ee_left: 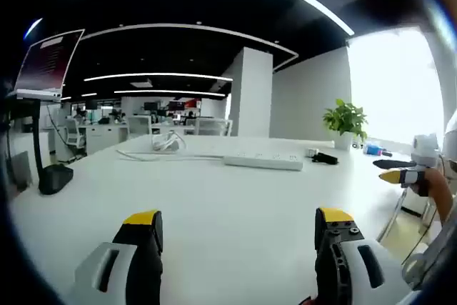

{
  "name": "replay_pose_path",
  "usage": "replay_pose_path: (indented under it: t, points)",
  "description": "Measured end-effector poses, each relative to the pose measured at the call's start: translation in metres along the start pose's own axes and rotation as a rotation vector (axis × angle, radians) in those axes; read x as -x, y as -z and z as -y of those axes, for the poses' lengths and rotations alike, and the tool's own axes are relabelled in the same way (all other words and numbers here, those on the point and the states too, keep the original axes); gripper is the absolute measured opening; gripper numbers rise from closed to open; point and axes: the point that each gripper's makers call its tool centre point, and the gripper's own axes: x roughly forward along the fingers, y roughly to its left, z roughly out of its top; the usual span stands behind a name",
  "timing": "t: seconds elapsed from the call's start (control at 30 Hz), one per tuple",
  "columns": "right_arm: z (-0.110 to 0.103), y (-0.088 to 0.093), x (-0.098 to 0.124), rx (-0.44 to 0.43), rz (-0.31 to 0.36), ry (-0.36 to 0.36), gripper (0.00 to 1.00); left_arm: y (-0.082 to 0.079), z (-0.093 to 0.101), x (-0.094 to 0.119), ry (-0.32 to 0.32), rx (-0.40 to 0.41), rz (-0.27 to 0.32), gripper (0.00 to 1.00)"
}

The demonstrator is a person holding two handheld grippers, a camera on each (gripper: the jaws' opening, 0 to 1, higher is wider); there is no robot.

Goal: Straighten the power strip on the desk, plug the charger into it

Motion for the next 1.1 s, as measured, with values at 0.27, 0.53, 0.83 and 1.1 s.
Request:
replay_pose_path:
  t: [0.27,0.53,0.83,1.1]
  points:
    - [-0.001,0.001,-0.001,-0.001,-0.003,-0.003,0.89,0.0,0.0,0.0,-0.002,0.003,0.001,0.9]
    - [-0.003,0.002,-0.002,-0.007,-0.003,-0.006,0.89,0.003,0.0,-0.002,0.005,0.008,-0.004,0.89]
    - [-0.007,0.001,-0.007,-0.016,0.003,-0.016,0.89,0.003,0.001,-0.004,0.014,0.002,-0.011,0.89]
    - [-0.007,-0.012,-0.021,-0.056,0.056,-0.054,0.88,-0.009,0.001,-0.012,0.038,-0.029,0.001,0.89]
